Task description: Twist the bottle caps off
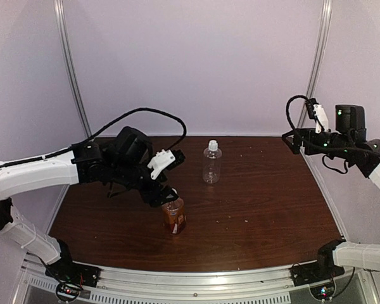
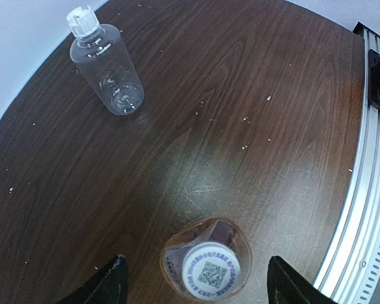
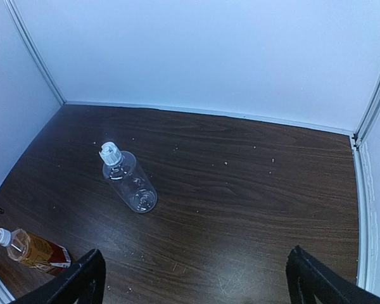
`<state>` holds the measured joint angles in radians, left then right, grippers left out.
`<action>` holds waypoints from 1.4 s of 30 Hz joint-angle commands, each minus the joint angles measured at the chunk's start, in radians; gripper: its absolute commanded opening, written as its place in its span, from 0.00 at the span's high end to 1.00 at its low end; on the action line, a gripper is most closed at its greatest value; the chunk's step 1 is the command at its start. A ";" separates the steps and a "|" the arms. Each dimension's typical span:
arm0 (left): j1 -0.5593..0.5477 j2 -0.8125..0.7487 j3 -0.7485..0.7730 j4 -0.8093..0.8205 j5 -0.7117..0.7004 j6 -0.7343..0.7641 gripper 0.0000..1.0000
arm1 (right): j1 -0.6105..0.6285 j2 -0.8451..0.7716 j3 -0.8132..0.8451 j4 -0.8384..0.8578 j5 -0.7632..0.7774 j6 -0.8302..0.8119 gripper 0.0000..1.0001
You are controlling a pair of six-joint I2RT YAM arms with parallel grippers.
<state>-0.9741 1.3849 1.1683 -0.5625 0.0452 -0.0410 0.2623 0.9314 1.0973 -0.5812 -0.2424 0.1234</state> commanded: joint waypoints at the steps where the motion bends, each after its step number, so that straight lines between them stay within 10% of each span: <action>1: 0.002 0.033 0.038 -0.006 0.074 -0.028 0.24 | 0.003 0.006 -0.019 0.022 -0.020 0.007 0.00; 25: 0.002 0.092 0.114 -0.012 0.086 -0.046 0.77 | 0.033 0.048 -0.030 0.057 -0.044 -0.014 0.00; 42: 0.058 0.023 0.266 0.207 0.223 -0.266 0.83 | 0.363 0.082 -0.044 0.261 -0.148 -0.030 0.00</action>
<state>-0.9424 1.4250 1.3785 -0.4580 0.2527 -0.1867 0.5274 1.0122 1.0546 -0.4042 -0.4423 0.1062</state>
